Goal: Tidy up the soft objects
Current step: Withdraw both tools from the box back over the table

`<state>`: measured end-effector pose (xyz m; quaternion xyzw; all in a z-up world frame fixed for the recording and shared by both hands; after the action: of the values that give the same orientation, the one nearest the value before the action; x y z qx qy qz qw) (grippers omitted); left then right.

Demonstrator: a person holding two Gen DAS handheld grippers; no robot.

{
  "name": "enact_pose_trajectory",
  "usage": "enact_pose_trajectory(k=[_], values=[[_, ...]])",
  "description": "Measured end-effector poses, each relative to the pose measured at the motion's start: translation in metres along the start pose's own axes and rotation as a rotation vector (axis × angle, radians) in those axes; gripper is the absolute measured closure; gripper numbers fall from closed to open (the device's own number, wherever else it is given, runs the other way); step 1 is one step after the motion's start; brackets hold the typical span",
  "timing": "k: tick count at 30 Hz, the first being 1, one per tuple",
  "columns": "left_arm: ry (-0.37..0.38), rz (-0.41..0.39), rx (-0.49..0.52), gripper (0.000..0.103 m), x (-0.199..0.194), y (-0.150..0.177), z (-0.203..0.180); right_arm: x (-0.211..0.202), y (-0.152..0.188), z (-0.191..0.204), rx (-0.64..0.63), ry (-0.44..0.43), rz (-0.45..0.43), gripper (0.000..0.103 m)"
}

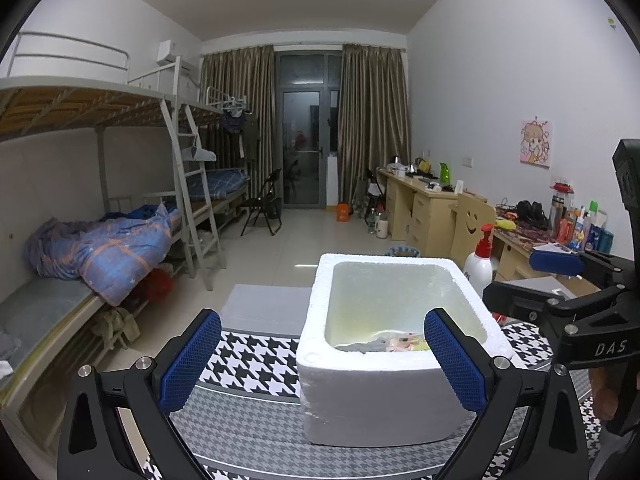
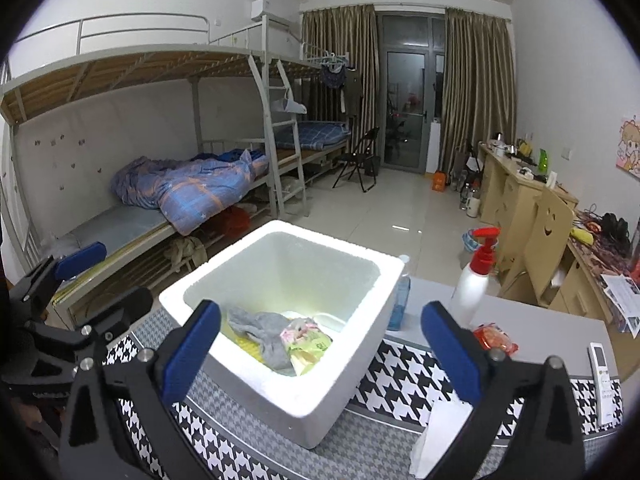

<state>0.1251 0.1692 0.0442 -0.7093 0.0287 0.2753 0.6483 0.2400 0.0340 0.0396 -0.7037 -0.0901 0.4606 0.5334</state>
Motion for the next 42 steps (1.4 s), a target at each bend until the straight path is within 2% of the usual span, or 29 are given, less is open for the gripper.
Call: enact_pose_trajectory(k=[25,42], values=[[0.008,-0.048,0.041,0.001,-0.034,-0.002,-0.03,-0.039,0.021,-0.011,0.019,0.023,-0.046,0.001],[0.08,-0.064,0.078,0.001,-0.051,0.002,-0.061,-0.073,0.038,-0.031,0.045,0.079,-0.076,0.001]])
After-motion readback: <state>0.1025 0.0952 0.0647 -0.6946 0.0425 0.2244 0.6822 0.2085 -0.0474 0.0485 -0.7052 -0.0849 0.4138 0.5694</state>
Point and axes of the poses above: each gripper's, at about its wrist camera, not at the fingertips, and x roughly the way its jaws point, z to its left, y to its underside, the point moved 2 cm from there along x, roughly the way its jaws point, and after that the axes turned 5 degrees about z, right-handed, at the moved point
